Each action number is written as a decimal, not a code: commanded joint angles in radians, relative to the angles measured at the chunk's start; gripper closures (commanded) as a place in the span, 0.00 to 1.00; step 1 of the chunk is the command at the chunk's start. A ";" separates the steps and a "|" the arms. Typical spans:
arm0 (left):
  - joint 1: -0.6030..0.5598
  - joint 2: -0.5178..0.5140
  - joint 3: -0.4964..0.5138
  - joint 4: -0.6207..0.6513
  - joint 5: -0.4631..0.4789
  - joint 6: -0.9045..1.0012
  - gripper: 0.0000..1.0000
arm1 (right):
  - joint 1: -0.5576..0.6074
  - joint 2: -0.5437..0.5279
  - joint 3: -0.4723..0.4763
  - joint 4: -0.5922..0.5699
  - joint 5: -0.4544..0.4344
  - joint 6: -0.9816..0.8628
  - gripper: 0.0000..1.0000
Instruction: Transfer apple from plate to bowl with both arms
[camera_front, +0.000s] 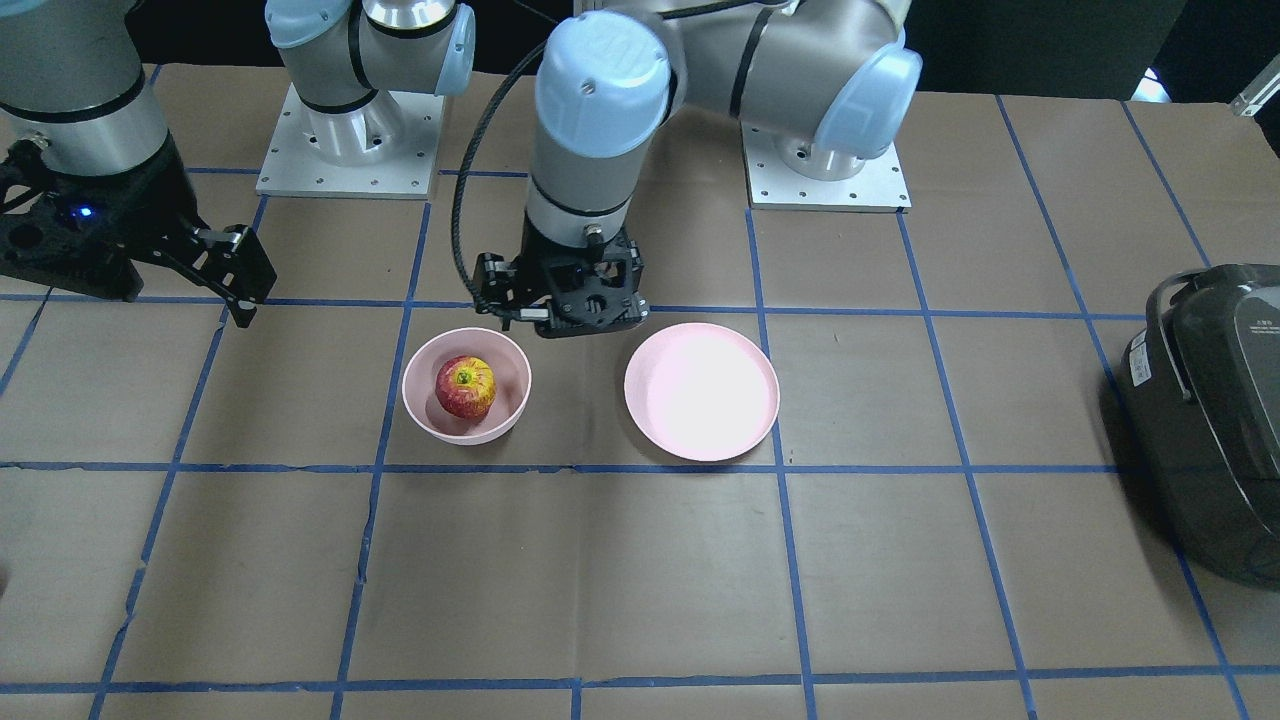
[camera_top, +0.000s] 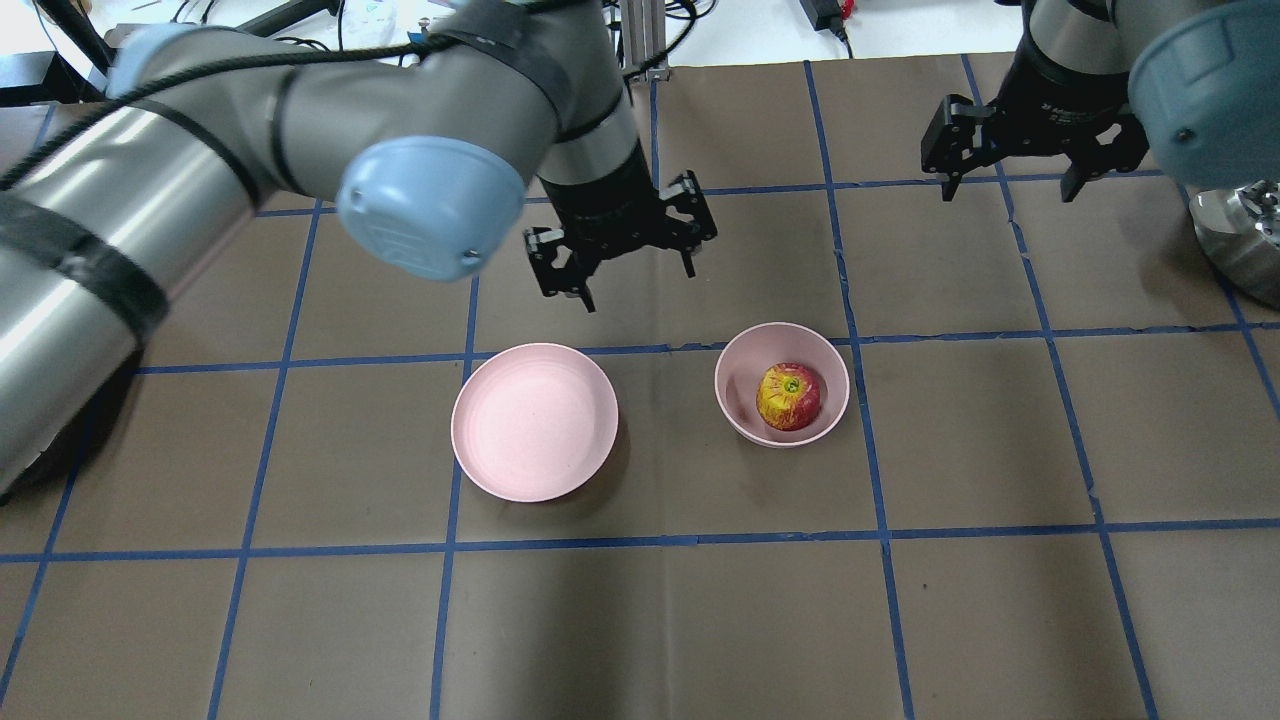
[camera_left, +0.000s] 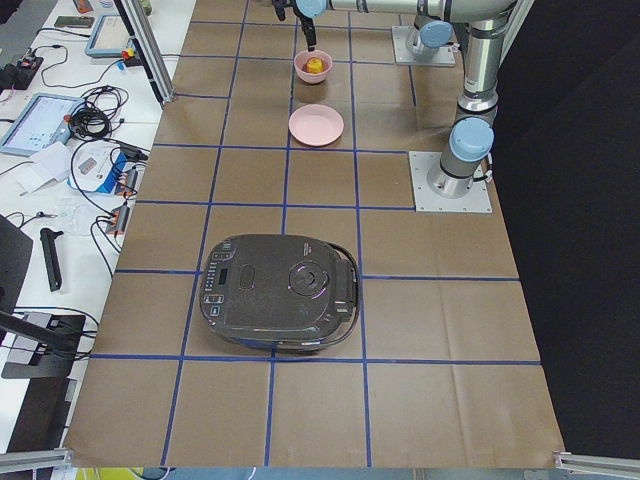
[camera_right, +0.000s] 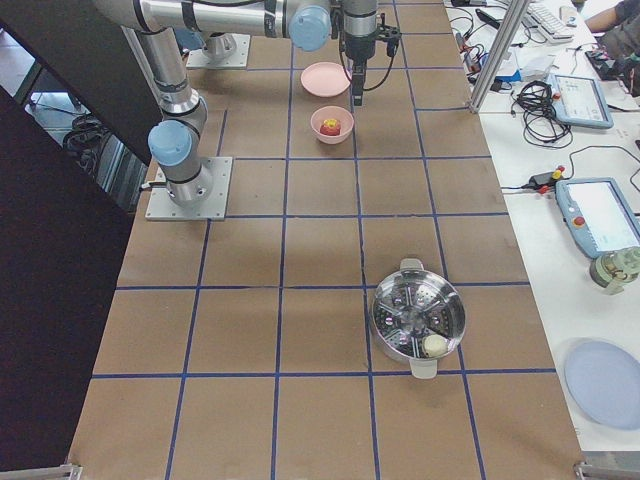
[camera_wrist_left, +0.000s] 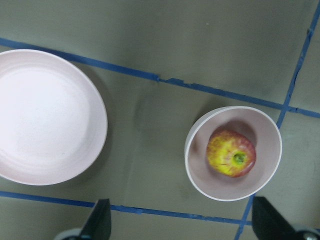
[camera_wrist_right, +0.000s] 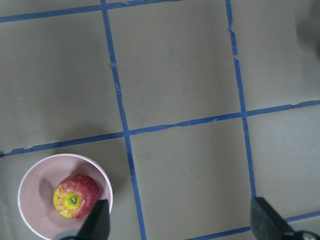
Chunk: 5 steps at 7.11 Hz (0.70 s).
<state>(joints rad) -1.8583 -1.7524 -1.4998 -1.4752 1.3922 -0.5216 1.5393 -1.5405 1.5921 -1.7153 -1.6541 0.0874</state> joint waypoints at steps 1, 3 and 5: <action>0.169 0.130 0.000 -0.173 0.057 0.254 0.00 | 0.036 -0.001 -0.004 -0.003 0.030 0.005 0.00; 0.226 0.151 0.000 -0.160 0.161 0.507 0.00 | 0.032 0.002 -0.008 -0.004 0.023 -0.001 0.00; 0.228 0.151 -0.002 -0.152 0.163 0.555 0.00 | 0.032 0.002 0.000 -0.001 0.030 -0.003 0.00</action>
<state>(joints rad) -1.6361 -1.6030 -1.5013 -1.6313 1.5474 -0.0003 1.5718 -1.5395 1.5864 -1.7181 -1.6250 0.0855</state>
